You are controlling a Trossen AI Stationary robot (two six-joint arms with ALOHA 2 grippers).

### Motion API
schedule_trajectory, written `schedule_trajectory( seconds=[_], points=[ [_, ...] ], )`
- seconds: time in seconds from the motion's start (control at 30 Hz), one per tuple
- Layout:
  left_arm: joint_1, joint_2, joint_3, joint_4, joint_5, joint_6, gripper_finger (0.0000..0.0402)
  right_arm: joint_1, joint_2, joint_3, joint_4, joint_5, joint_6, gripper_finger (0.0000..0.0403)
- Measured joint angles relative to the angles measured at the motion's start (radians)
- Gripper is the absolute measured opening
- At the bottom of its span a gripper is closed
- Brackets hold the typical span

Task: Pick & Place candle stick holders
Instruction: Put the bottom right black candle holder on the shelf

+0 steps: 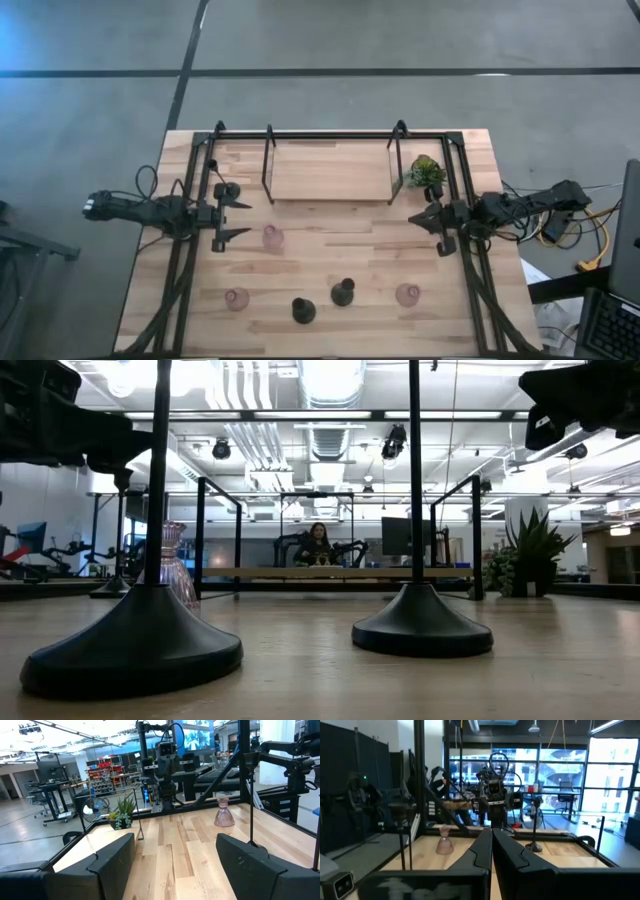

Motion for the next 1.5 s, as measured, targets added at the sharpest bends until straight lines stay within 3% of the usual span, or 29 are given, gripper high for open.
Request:
schedule_trajectory(
  seconds=[0.23,0.5,0.77,0.93,1.3,1.5],
  points=[
    [0.0,0.0,0.0,0.0,0.0,0.0,0.0284,0.0,0.174,0.057,0.017,-0.005,0.0,0.0008],
    [0.0,0.0,0.0,0.0,0.0,0.0,0.0284,0.0,0.402,0.234,0.004,-0.015,-0.04,0.0008],
    [0.0,0.0,0.0,0.0,0.0,0.0,0.0284,0.026,0.661,0.474,-0.239,-0.15,0.103,0.0008],
    [0.0,0.0,0.0,0.0,0.0,0.0,0.0285,0.113,0.831,0.557,-0.316,-0.157,0.112,0.0008],
    [0.0,0.0,0.0,0.0,0.0,0.0,0.0284,0.189,1.108,0.558,-0.033,-0.158,0.177,0.0008],
    [0.0,0.001,0.0,0.0,0.0,0.0,0.0284,0.188,1.206,0.582,-0.017,-0.157,0.235,0.0014]
  ],
)
